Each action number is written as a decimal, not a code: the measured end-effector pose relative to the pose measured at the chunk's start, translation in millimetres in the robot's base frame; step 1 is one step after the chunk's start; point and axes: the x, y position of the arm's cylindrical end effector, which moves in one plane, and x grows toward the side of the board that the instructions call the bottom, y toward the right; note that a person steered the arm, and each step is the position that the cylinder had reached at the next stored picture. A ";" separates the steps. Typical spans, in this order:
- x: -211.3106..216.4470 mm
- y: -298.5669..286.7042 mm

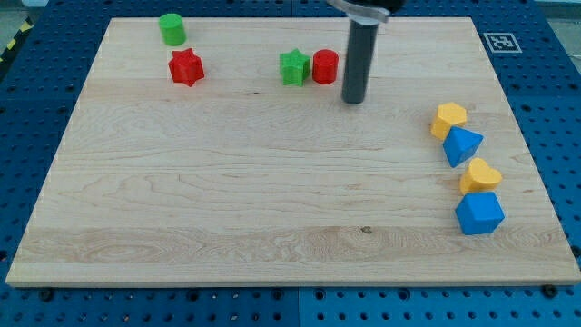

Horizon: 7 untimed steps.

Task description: Move the yellow hexagon to the top left of the blue triangle

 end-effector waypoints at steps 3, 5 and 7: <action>18.7 165.5; 71.2 163.1; 77.1 131.7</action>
